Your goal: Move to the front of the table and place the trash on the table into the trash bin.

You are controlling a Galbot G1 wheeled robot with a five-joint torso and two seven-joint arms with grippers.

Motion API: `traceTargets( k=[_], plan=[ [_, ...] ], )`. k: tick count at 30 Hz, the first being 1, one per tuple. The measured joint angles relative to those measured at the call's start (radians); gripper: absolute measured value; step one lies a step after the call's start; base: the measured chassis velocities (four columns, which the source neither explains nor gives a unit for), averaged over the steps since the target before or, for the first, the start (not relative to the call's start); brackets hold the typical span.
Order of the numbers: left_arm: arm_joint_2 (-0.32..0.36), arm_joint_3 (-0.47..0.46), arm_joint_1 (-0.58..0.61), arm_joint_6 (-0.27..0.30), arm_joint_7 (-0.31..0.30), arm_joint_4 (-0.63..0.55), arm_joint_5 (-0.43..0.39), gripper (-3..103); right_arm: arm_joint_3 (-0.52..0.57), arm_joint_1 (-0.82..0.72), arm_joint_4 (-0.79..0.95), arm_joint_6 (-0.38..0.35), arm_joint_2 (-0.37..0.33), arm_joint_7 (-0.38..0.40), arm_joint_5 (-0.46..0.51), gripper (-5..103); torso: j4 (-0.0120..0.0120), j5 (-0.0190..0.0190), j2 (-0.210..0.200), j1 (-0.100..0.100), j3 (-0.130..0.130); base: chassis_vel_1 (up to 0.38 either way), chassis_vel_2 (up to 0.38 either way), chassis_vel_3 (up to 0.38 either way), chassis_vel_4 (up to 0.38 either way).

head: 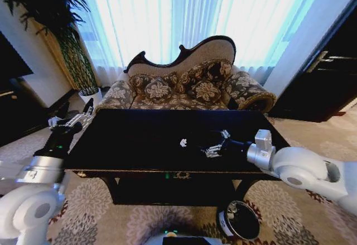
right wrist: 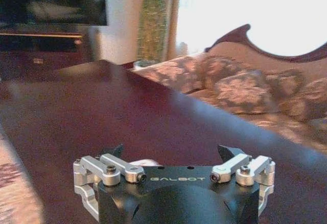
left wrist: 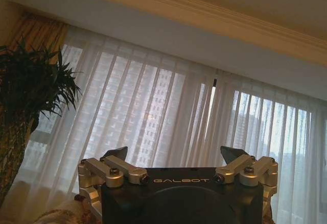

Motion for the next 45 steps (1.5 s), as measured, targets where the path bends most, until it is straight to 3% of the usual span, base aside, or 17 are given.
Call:
traceTargets(
  k=[7, 13, 16, 17, 19, 20, 21, 22, 24, 30, 31, 35, 36, 40, 45],
  plan=[
    [-0.004, 0.025, -0.013, -0.001, 0.001, 0.009, 0.002, 100, 0.02, -0.002, -0.097, -0.01, -0.024, -0.007, -0.019, 100, 0.0001, 0.0, 0.0, 0.0, 0.0, 0.0, 0.0, 0.0, 0.0],
    [0.001, 0.047, -0.027, -0.004, 0.003, 0.02, 0.002, 100, -0.006, 0.016, -0.122, -0.02, 0.071, 0.031, -0.001, 100, 0.0, 0.0001, 0.0, 0.0, 0.0, 0.0, 0.0, 0.0, 0.0],
    [0.008, 0.058, -0.04, -0.004, 0.004, 0.041, 0.003, 100, -0.01, 0.045, -0.085, -0.021, 0.169, 0.061, 0.059, 100, -0.0002, 0.0003, 0.0, 0.0, 0.0, 0.0, 0.0, 0.0, 0.0],
    [0.014, 0.068, -0.047, -0.004, 0.004, 0.054, 0.008, 100, -0.011, 0.088, -0.049, -0.023, 0.276, 0.09, 0.127, 100, -0.0001, 0.0, 0.0, 0.0, 0.0, 0.0, 0.0, 0.0, 0.0],
    [0.015, 0.07, -0.048, -0.004, 0.004, 0.057, 0.01, 100, -0.013, 0.104, -0.041, -0.026, 0.315, 0.098, 0.141, 100, -0.0001, -0.0004, 0.0, 0.0, 0.0, 0.0, 0.0, 0.0, 0.0],
    [0.017, 0.072, -0.048, -0.005, 0.005, 0.066, 0.012, 100, -0.011, 0.13, -0.026, -0.035, 0.408, 0.112, 0.153, 100, 0.0, -0.0003, 0.0, 0.0, 0.0, 0.0, 0.0, 0.0, 0.0],
    [0.017, 0.072, -0.048, -0.005, 0.005, 0.066, 0.012, 100, -0.011, 0.13, -0.026, -0.035, 0.408, 0.112, 0.153, 100, 0.0, -0.0003, 0.0, 0.0, 0.0, 0.0, 0.0, 0.0, 0.0],
    [0.019, 0.074, -0.045, -0.009, 0.005, 0.076, 0.018, 100, -0.007, 0.138, -0.019, -0.044, 0.495, 0.116, 0.138, 100, 0.0, 0.0003, 0.0, 0.0, 0.0, 0.0, 0.0, 0.0, 0.0],
    [0.019, 0.083, -0.038, -0.017, 0.007, 0.087, 0.036, 100, -0.014, 0.138, -0.018, -0.057, 0.587, 0.13, 0.098, 100, -0.0001, 0.0002, 0.0, 0.0, 0.0, 0.0, 0.0, 0.0, 0.0],
    [0.008, 0.106, -0.025, -0.02, 0.009, 0.084, 0.065, 100, -0.089, 0.149, 0.015, -0.138, 0.634, 0.257, 0.094, 100, -0.0002, -0.0003, 0.0, 0.0, 0.0, 0.0, 0.0, 0.0, 0.0],
    [0.006, 0.108, -0.024, -0.02, 0.009, 0.081, 0.069, 100, -0.112, 0.168, 0.018, -0.155, 0.635, 0.272, 0.095, 100, -0.0004, -0.0003, 0.0, 0.0, 0.0, 0.0, 0.0, 0.0, 0.0],
    [-0.003, 0.105, -0.009, -0.018, 0.009, 0.055, 0.074, 100, -0.397, 0.399, -0.007, -0.223, 0.668, 0.373, 0.071, 100, 0.0003, 0.0, 0.0, 0.0, 0.0, 0.0, 0.0, 0.0, 0.0],
    [-0.003, 0.105, -0.009, -0.018, 0.009, 0.055, 0.074, 100, -0.397, 0.399, -0.007, -0.223, 0.668, 0.373, 0.071, 100, 0.0003, 0.0, 0.0, 0.0, 0.0, 0.0, 0.0, 0.0, 0.0],
    [0.018, 0.056, -0.003, -0.009, 0.007, 0.044, 0.054, 100, -0.665, 0.647, -0.071, -0.266, 0.691, 0.407, 0.006, 100, 0.0003, -0.0002, 0.0, 0.0, 0.0, 0.0, 0.0, 0.0, 0.0],
    [0.029, 0.023, -0.004, -0.008, 0.005, 0.057, 0.038, 100, -0.822, 0.807, -0.113, -0.299, 0.687, 0.448, -0.012, 100, 0.0003, -0.0003, 0.0, 0.0, 0.0, 0.0, 0.0, 0.0, 0.0]
  ],
)
